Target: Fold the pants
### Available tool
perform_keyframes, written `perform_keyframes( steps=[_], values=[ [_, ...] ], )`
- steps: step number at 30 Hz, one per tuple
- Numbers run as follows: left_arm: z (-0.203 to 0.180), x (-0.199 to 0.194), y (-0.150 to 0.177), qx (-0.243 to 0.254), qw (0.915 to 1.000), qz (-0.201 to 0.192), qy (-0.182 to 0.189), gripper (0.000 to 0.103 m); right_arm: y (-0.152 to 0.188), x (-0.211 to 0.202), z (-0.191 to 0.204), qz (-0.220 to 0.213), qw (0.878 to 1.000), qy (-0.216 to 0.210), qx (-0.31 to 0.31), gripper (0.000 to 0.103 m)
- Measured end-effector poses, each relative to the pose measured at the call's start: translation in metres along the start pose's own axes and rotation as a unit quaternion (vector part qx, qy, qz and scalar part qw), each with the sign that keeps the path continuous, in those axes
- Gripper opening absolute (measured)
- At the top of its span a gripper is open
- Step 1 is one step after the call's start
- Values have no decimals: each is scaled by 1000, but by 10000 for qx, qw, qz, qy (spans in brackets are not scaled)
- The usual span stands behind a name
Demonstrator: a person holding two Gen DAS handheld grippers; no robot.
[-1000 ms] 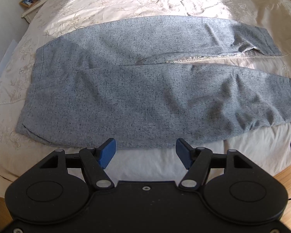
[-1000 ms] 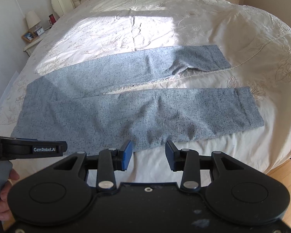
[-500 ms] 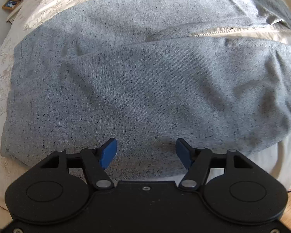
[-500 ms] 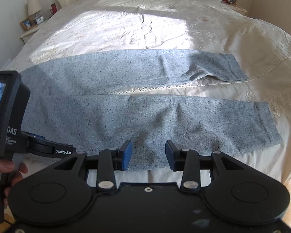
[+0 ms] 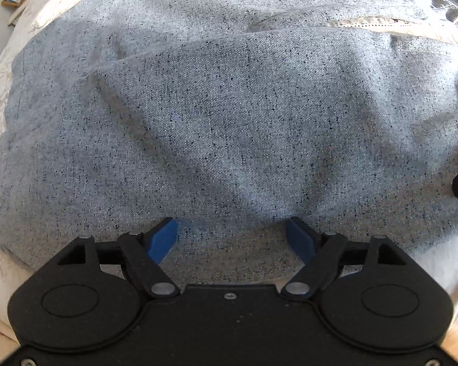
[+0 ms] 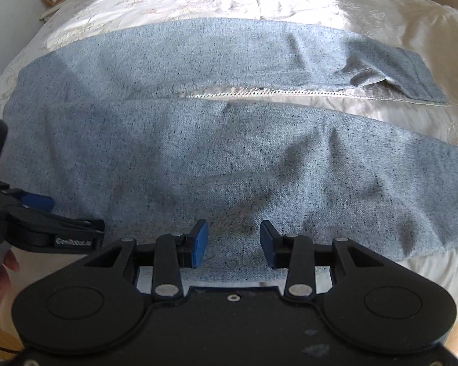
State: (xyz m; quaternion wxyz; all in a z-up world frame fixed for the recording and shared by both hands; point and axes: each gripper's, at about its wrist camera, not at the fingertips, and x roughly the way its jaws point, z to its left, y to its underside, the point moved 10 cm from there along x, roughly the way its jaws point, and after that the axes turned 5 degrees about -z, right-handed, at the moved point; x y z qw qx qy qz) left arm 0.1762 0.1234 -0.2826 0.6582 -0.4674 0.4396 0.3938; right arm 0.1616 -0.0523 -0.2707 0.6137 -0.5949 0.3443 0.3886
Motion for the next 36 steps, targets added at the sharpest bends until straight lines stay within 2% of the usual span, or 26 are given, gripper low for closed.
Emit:
perform_keyframes(
  steps=[3, 9, 13, 16, 19, 22, 26, 31, 32, 34, 35, 36],
  values=[
    [-6, 2, -3, -129, 9998, 48, -153, 82, 8, 11, -32, 123, 9996, 45, -256, 34],
    [-16, -3, -13, -223, 9983, 125, -533, 81, 16, 16, -157, 221, 9978, 619, 98, 34],
    [-29, -17, -25, -172, 9971, 20, -736, 72, 17, 18, -231, 227, 9943, 1015, 233, 34],
    [-44, -31, -35, -201, 9973, -162, -688, 71, 12, 17, -269, 225, 9919, 1207, 327, 34],
    [-60, -41, -41, -272, 9979, -281, -523, 72, -2, 1, -296, -108, 9904, 1114, 811, 34],
    [-77, -52, -43, -338, 9980, -365, -394, 71, -20, -6, -330, -381, 9835, 1174, 1324, 40],
    [-94, -59, -38, -304, 9983, -427, -265, 71, -36, 4, -363, -391, 9796, 1167, 1590, 40],
    [-117, -65, -39, -221, 9984, -486, -188, 71, -47, 21, -376, -268, 9846, 744, 1559, 40],
    [-120, -66, -39, -209, 9984, -488, -169, 71, -49, 23, -371, -232, 9864, 595, 1511, 38],
    [-130, -69, -38, -172, 9985, -494, -129, 71, -53, 24, -368, -197, 9892, 464, 1375, 24],
    [-134, -69, -39, -152, 9985, -514, -103, 71, -54, 23, -368, -141, 9907, 468, 1267, 6],
    [-140, -70, -39, -116, 9984, -559, -58, 71, -56, 24, -369, -140, 9912, 525, 1204, 6]
  ],
)
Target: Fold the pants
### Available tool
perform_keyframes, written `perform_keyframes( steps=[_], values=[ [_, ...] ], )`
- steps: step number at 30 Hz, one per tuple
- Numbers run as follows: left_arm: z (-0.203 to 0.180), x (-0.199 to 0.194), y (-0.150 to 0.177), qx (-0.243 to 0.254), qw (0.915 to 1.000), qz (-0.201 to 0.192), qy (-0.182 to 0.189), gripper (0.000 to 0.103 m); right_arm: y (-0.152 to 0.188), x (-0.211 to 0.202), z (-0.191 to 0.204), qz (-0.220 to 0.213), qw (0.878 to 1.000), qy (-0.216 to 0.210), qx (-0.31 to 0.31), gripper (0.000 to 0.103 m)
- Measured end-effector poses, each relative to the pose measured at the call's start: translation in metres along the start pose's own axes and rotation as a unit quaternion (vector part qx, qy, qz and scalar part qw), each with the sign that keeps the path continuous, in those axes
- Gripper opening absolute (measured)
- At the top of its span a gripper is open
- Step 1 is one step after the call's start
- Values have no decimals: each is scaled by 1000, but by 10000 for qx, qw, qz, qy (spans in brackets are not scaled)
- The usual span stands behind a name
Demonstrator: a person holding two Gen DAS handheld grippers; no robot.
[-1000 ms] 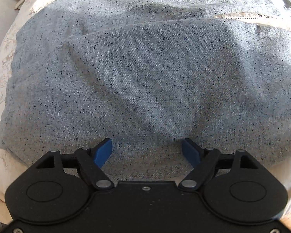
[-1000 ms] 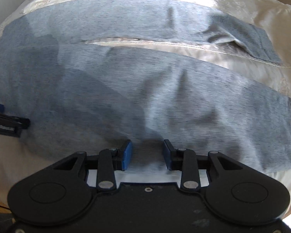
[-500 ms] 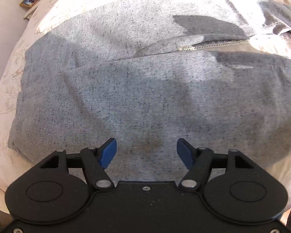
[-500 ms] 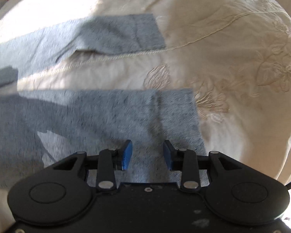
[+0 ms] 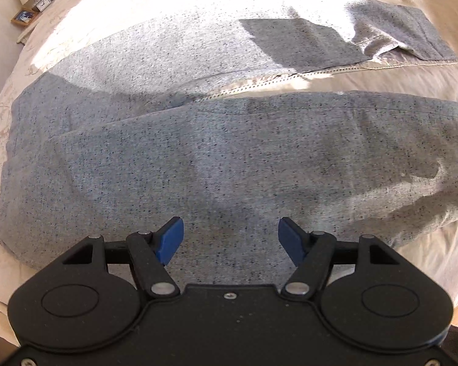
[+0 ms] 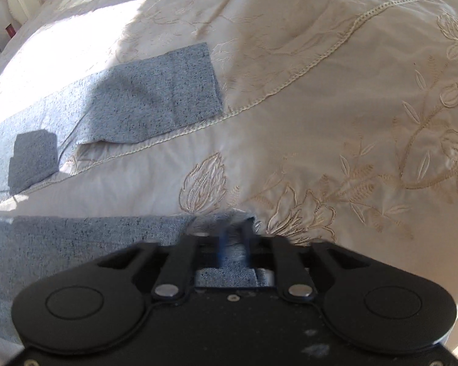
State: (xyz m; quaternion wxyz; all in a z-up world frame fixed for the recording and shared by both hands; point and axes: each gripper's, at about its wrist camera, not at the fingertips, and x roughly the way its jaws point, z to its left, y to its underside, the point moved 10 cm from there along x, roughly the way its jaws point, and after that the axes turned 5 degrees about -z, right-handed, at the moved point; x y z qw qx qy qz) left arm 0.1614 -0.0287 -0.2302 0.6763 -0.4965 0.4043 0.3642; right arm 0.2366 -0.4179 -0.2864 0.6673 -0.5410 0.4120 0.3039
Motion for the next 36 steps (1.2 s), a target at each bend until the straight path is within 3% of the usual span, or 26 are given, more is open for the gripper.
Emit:
perform_keyframes(
  steps=[7, 10, 12, 16, 22, 26, 30, 36],
  values=[
    [-49, 8, -7, 461, 9978, -207, 438, 71, -12, 16, -16, -49, 9990, 445, -66, 0],
    [-78, 35, 8, 863, 9935, 350, 651, 69, -13, 7, -15, -148, 9986, 508, 50, 2],
    [-86, 39, 9, 1048, 9925, 318, 539, 68, -15, -7, -11, -300, 9978, 589, 51, 11],
    [-87, 23, -6, 1056, 9916, 62, 743, 67, -17, -35, 20, -553, 9983, 149, -91, 15],
    [-26, 0, -48, 513, 9958, -430, 629, 67, -31, -33, 93, -562, 9970, -452, -267, 18],
    [37, 10, -82, 13, 9974, -648, 300, 67, -55, -24, 141, -661, 9952, -665, -274, 18],
    [103, 42, -102, -655, 9968, -459, -7, 67, -77, -9, 193, -736, 9937, -667, -528, 20],
    [182, 98, -110, -1164, 9930, -11, -181, 67, -85, 34, 240, -484, 9956, -492, -638, 21]
  ],
)
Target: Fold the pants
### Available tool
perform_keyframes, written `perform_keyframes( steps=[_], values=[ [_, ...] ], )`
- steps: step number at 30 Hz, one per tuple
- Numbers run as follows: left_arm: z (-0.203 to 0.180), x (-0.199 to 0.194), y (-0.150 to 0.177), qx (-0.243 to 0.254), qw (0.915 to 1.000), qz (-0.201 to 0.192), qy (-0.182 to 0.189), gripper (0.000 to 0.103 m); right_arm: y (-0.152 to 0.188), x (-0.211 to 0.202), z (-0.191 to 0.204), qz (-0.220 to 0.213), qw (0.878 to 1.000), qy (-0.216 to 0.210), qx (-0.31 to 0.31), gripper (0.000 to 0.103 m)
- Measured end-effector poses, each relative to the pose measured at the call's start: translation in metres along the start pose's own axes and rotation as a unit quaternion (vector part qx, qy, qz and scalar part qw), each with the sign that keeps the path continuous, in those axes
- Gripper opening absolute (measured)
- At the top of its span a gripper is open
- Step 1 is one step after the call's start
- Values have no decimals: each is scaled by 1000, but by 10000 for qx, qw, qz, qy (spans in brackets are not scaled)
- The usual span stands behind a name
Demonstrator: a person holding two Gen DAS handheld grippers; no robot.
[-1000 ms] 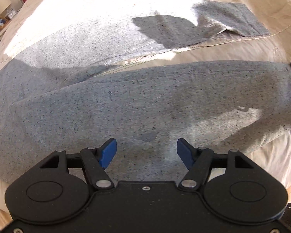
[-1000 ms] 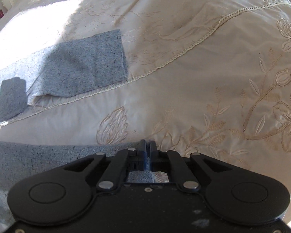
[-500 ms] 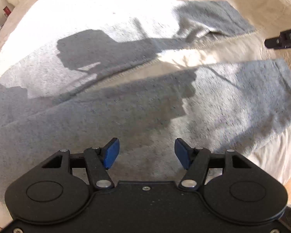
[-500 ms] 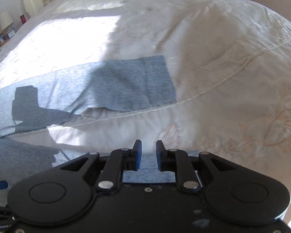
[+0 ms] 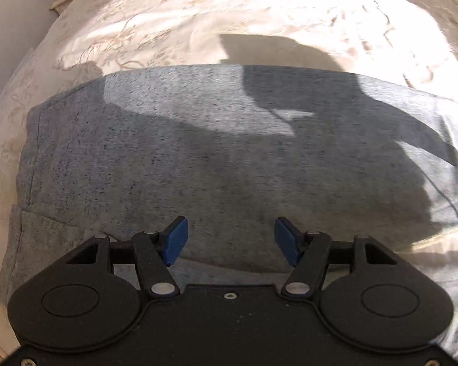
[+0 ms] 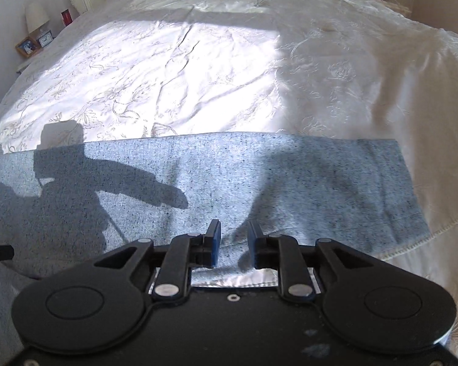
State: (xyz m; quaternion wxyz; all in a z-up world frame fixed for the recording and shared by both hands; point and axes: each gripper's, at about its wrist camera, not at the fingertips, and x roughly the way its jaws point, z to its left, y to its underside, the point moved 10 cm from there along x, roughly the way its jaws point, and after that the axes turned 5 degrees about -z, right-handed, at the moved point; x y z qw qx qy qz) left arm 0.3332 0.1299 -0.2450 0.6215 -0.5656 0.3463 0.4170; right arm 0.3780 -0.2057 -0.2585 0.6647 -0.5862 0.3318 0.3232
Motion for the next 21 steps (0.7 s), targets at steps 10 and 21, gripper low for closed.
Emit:
perform_keyframes(
  steps=[10, 21],
  values=[
    [35, 57, 15, -21, 9982, 515, 292, 71, 24, 29, -70, 859, 9850, 1328, 687, 18],
    [25, 63, 23, 165, 9987, 469, -59, 75, -89, 46, -102, 795, 9646, 1424, 2073, 34]
  ],
)
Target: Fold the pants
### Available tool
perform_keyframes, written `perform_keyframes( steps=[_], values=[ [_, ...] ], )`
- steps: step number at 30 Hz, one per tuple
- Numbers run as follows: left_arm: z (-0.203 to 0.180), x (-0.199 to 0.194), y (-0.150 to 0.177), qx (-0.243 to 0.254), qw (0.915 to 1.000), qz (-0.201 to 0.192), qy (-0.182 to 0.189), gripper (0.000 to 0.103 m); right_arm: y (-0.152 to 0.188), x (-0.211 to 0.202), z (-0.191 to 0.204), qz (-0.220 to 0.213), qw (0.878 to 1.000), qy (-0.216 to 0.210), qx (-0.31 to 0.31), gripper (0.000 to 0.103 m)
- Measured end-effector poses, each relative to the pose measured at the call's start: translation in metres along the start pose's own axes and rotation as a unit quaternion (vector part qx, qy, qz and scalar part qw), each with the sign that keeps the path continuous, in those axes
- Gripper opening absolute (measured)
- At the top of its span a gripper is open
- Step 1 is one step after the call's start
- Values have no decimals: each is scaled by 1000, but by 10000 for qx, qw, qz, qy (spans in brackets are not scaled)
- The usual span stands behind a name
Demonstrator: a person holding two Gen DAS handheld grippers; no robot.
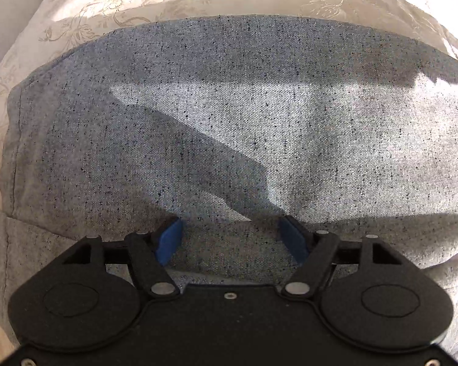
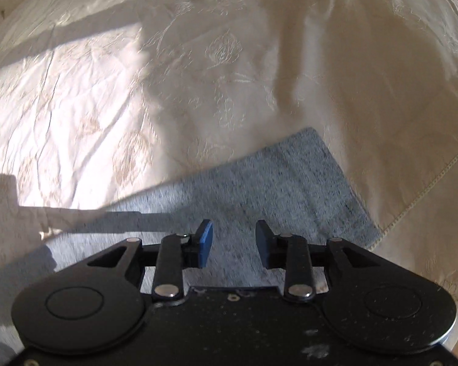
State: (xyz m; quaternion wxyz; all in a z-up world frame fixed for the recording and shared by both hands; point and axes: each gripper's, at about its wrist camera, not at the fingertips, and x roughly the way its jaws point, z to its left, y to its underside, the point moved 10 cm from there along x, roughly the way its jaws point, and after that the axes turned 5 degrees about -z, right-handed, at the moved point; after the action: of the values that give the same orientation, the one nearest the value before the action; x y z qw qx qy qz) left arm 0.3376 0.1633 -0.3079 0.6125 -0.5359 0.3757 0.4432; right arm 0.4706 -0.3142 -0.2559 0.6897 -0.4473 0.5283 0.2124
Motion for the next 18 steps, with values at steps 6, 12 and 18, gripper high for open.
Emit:
perform_keyframes(
  steps=[6, 12, 18],
  values=[
    [-5, 2, 2, -123, 9998, 59, -166, 81, -39, 34, 14, 181, 9990, 328, 241, 35],
    [-3, 9, 7, -169, 9996, -31, -244, 84, -33, 66, 7, 648, 9944, 698, 449, 35],
    [-3, 7, 8, -186, 9996, -64, -212, 84, -3, 46, -12, 492, 9970, 368, 471, 17]
  ],
)
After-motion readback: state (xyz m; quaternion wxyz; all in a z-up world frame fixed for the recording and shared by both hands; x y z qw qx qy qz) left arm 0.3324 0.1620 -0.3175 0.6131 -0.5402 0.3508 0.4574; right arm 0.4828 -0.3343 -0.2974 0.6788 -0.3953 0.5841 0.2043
